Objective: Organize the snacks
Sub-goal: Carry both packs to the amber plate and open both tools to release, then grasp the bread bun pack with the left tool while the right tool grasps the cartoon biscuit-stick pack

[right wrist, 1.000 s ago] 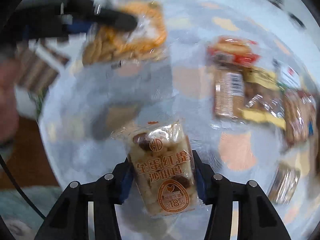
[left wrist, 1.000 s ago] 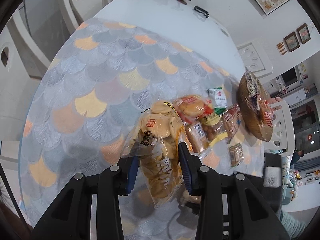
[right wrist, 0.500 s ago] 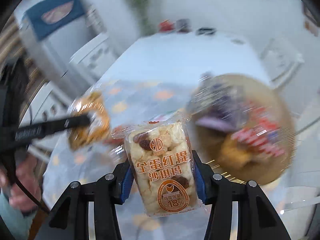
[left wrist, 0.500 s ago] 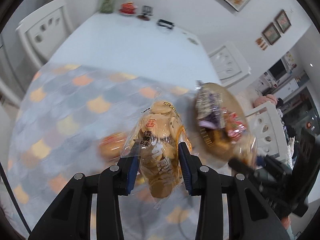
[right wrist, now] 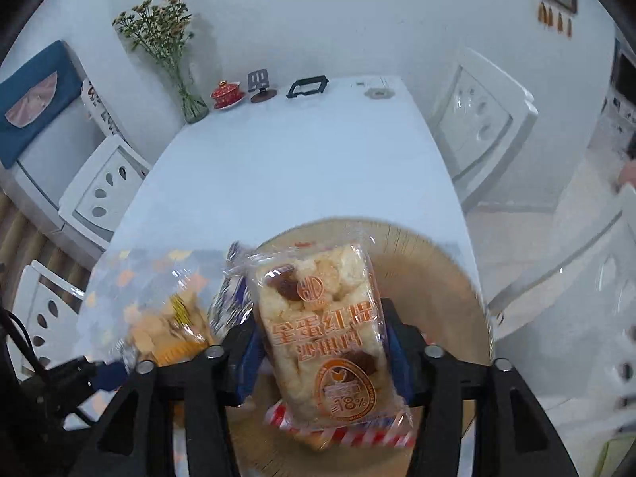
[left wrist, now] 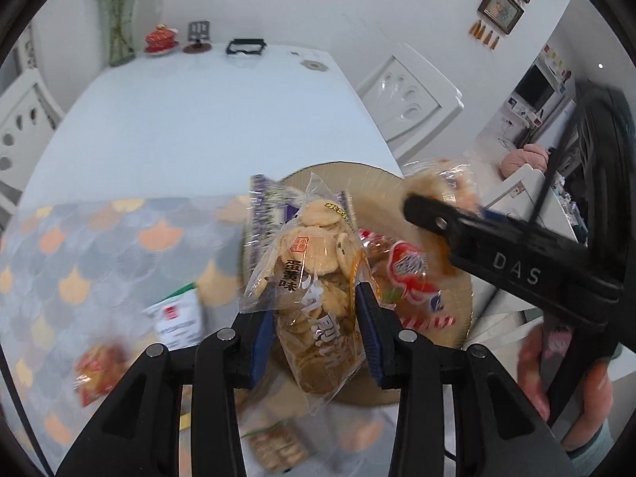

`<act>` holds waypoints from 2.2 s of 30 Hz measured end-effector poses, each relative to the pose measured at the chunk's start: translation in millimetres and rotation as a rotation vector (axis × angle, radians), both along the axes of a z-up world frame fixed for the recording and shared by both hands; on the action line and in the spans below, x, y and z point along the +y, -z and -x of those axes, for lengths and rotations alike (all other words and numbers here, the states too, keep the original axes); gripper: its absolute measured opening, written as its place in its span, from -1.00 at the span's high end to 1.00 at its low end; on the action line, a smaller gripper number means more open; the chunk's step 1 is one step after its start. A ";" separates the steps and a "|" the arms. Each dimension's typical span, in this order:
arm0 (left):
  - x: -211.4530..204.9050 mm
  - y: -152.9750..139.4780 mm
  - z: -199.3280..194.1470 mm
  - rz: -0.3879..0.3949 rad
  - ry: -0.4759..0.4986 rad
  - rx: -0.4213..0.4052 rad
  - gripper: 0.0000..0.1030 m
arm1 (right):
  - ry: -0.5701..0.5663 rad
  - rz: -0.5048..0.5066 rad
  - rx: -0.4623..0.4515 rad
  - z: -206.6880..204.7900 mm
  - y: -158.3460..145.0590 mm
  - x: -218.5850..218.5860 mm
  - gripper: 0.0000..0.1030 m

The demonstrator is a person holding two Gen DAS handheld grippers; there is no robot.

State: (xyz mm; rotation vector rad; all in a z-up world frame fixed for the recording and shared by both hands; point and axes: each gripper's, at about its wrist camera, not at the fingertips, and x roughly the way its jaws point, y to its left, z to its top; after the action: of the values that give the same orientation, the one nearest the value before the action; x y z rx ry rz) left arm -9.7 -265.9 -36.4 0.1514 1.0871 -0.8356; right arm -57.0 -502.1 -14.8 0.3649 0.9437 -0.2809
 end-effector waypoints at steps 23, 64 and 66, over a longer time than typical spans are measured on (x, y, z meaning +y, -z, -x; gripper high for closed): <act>116.4 24.9 17.8 -0.074 -0.213 0.118 -0.16 | -0.302 -0.069 0.006 35.9 24.5 102.0 -0.33; 203.7 102.8 -84.2 -0.203 -0.142 0.228 -0.30 | 0.084 -0.310 0.237 0.5 123.0 176.3 -0.34; 198.0 107.7 -88.8 -0.212 -0.124 0.234 -0.30 | 0.124 -0.328 0.239 -6.3 128.2 174.5 -0.34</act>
State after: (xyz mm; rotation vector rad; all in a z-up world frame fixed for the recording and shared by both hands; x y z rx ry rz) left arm 79.1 -68.0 -144.1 0.1653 1.3911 -0.6362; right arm -50.7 -327.6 -143.0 0.7037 1.2084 -0.2869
